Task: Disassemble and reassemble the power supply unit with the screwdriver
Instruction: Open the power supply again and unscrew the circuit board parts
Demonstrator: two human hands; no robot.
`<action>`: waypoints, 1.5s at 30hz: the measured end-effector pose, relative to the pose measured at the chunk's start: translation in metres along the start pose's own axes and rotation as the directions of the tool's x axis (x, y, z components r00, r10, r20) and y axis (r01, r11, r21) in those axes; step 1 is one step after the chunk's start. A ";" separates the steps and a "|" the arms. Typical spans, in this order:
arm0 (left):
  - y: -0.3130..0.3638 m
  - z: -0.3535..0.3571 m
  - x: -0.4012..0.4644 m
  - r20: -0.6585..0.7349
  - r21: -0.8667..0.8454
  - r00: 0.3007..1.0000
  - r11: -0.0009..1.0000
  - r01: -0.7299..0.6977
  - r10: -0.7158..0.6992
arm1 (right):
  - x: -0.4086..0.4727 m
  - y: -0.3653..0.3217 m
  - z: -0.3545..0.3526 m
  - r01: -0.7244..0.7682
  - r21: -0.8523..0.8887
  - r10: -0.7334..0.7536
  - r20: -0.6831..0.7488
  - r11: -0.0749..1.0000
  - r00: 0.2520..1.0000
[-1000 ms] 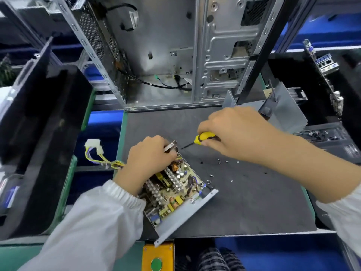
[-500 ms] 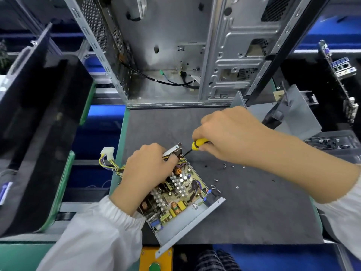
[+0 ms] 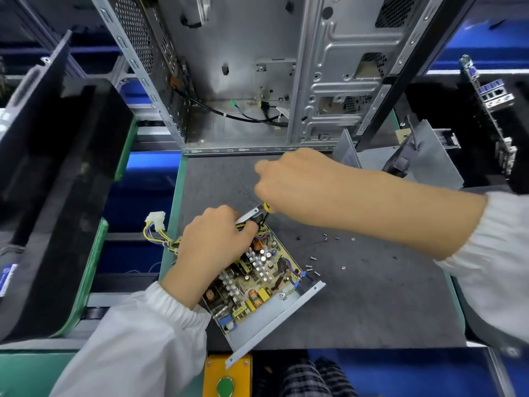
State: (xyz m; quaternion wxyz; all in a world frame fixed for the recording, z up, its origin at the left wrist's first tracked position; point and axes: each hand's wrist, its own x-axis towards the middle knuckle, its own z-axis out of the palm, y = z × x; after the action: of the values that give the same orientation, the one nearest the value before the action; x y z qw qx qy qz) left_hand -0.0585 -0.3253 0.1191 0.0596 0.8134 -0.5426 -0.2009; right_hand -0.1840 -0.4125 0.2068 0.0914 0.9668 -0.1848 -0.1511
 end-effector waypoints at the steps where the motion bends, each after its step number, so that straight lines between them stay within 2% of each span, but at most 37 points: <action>1: -0.001 -0.002 0.001 0.014 -0.049 1.000 0.998 -0.027 0.028 | 0.005 -0.001 -0.003 -0.005 -0.018 0.005 -0.001 1.000 1.000; 3: -0.001 -0.009 0.004 0.034 -0.286 0.990 0.951 -0.121 0.136 | 0.014 0.000 -0.005 -0.109 0.011 0.109 0.013 0.994 0.994; 5: 0.006 -0.016 0.010 0.022 -0.491 0.973 0.850 -0.190 0.230 | 0.020 0.003 -0.010 -0.258 0.131 0.241 0.132 0.957 0.962; 7: 0.016 -0.018 0.013 -0.023 -0.555 0.975 0.808 -0.197 0.222 | 0.024 0.003 -0.016 -0.215 0.205 0.168 0.223 0.955 0.960; 8: 0.018 -0.018 0.014 -0.058 -0.570 0.977 0.797 -0.200 0.204 | 0.024 0.004 -0.018 -0.162 0.223 0.107 0.237 0.961 0.966; 10: 0.016 -0.017 0.015 -0.105 -0.585 0.977 0.782 -0.213 0.188 | 0.014 0.008 -0.026 -0.046 0.229 0.005 0.174 0.972 0.985; 12: 0.010 -0.017 0.016 -0.090 -0.578 0.974 0.786 -0.221 0.208 | 0.004 0.014 -0.028 0.124 0.047 -0.127 0.066 0.991 0.990; 14: 0.008 -0.021 0.013 -0.031 -0.616 0.958 0.749 -0.244 0.286 | -0.002 0.014 -0.024 0.224 -0.138 -0.222 0.029 0.965 0.975; 15: 0.010 -0.022 0.012 -0.034 -0.644 0.944 0.715 -0.271 0.327 | -0.004 0.011 -0.021 0.204 -0.160 -0.207 -0.002 0.966 0.978; 17: 0.015 -0.026 0.010 -0.121 -0.670 0.925 0.658 -0.344 0.361 | -0.005 0.005 -0.019 0.062 -0.148 -0.070 -0.053 0.987 0.996; 20: 0.016 -0.028 0.008 -0.194 -0.662 0.910 0.635 -0.397 0.367 | -0.006 0.006 -0.016 -0.108 -0.078 0.097 -0.130 0.991 0.987; 22: 0.012 -0.030 0.010 -0.159 -0.653 0.917 0.658 -0.375 0.365 | -0.011 0.010 -0.014 -0.055 0.039 0.059 -0.118 0.998 0.991; 23: 0.010 -0.031 0.011 -0.140 -0.652 0.914 0.660 -0.375 0.381 | -0.012 0.014 -0.012 0.025 0.105 -0.014 -0.102 0.994 0.995; 25: 0.007 -0.032 0.012 -0.108 -0.686 0.894 0.618 -0.384 0.435 | -0.014 0.016 -0.012 0.172 0.111 -0.165 -0.066 0.979 0.984; 26: 0.008 -0.032 0.011 -0.094 -0.708 0.884 0.593 -0.383 0.459 | -0.014 0.015 -0.012 0.168 0.092 -0.163 -0.058 0.981 0.985; 29: 0.016 -0.028 0.009 -0.135 -0.698 0.870 0.578 -0.423 0.473 | -0.010 0.007 -0.011 0.008 -0.088 -0.023 -0.169 0.996 0.985; 31: 0.019 -0.025 0.009 -0.191 -0.673 0.875 0.590 -0.446 0.444 | -0.010 0.003 -0.011 -0.075 -0.078 0.059 -0.182 0.994 0.981; 33: 0.017 -0.027 0.011 -0.214 -0.682 0.875 0.575 -0.451 0.433 | -0.012 0.007 -0.008 -0.046 0.001 0.046 -0.179 0.999 0.983; 34: 0.015 -0.027 0.012 -0.208 -0.686 0.872 0.569 -0.452 0.442 | -0.013 0.012 -0.005 -0.009 0.044 0.015 -0.132 0.999 0.991; 36: 0.010 -0.029 0.015 -0.148 -0.719 0.875 0.557 -0.415 0.461 | -0.016 0.018 -0.002 0.078 0.114 -0.067 -0.101 0.990 0.993; 39: 0.003 -0.031 0.017 -0.028 -0.824 0.866 0.479 -0.303 0.499 | -0.021 0.022 -0.008 0.147 0.035 -0.140 -0.146 0.989 0.979; 42: 0.009 -0.030 0.015 0.020 -0.837 0.857 0.478 -0.267 0.514 | -0.018 0.018 -0.008 0.089 -0.069 -0.100 -0.188 0.994 0.977; 45: 0.018 -0.026 0.012 -0.103 -0.750 0.892 0.555 -0.360 0.440 | -0.010 0.010 -0.012 -0.021 -0.070 0.005 -0.219 0.997 0.976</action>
State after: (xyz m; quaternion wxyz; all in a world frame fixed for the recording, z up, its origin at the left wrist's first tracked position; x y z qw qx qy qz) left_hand -0.0602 -0.3467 0.1451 0.4082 0.5586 -0.5822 -0.4271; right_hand -0.1923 -0.4164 0.2231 0.1469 0.9724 -0.1742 -0.0497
